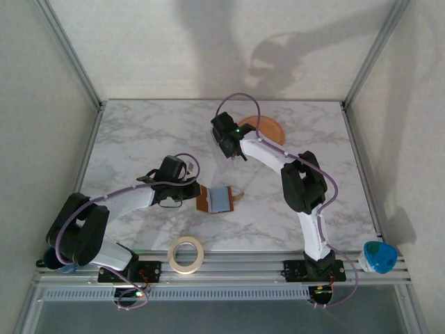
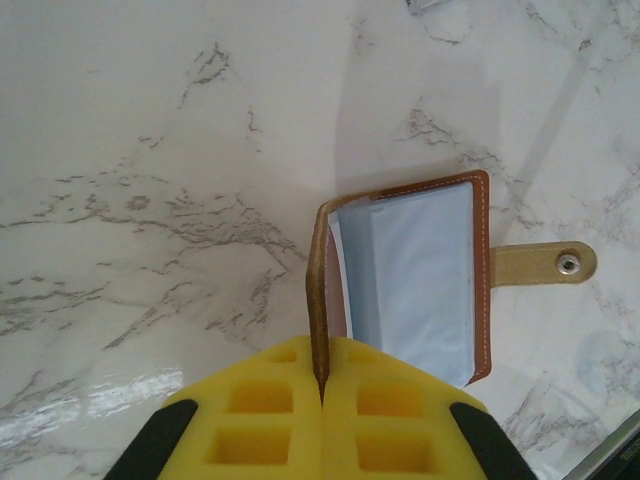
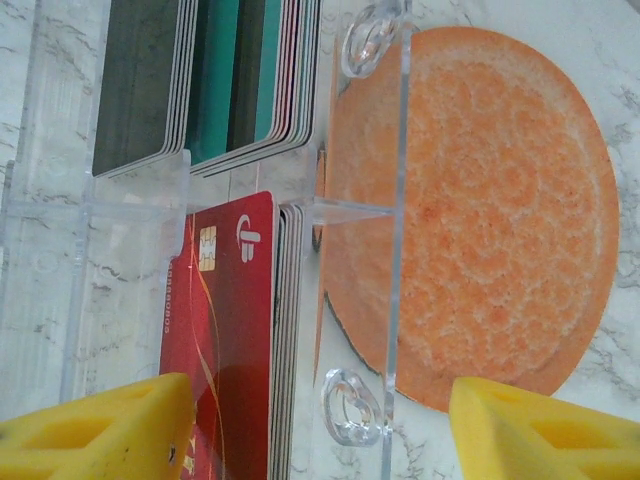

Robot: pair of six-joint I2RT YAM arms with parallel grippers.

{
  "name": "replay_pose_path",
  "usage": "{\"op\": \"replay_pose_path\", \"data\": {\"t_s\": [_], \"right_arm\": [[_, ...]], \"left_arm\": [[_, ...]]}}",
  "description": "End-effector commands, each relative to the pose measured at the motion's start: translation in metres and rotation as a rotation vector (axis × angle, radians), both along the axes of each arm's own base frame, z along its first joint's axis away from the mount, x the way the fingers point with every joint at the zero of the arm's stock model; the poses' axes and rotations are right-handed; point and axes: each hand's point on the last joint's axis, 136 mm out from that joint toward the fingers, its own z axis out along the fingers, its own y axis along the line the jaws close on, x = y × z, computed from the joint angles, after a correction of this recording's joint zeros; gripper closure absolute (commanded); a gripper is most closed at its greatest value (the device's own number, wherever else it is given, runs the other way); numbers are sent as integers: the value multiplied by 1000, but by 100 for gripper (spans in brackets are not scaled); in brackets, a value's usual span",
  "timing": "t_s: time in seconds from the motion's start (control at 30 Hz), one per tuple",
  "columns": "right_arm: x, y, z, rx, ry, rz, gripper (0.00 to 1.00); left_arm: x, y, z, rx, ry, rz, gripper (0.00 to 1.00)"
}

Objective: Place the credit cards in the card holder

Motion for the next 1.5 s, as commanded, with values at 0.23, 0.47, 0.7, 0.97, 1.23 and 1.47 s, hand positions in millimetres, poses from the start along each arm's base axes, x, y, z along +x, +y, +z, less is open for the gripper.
{"op": "replay_pose_path", "data": {"t_s": [0.23,0.47,0.7,0.97,1.23,1.47], "right_arm": [[2,0,23,-48,-77,3,46],[1,3,24,-44,-77,9,54],[1,5,25,-43,-73,11,65],[0,8,23,-51,-54,11,72],[-6,7,23,-39,-29,8,67],[-21,8,5,-37,71,27,51]], "left_arm": [[-3,4,-1,2,0,4,100],[-2,1,-5,-1,13,-1,100],[-3,0,-7,-3,20,-10,100],[-4,0,-10,1,24,-16,100],[-5,1,-11,8,21,-19,100],[-4,1,-8,13,19,-24,100]]}}
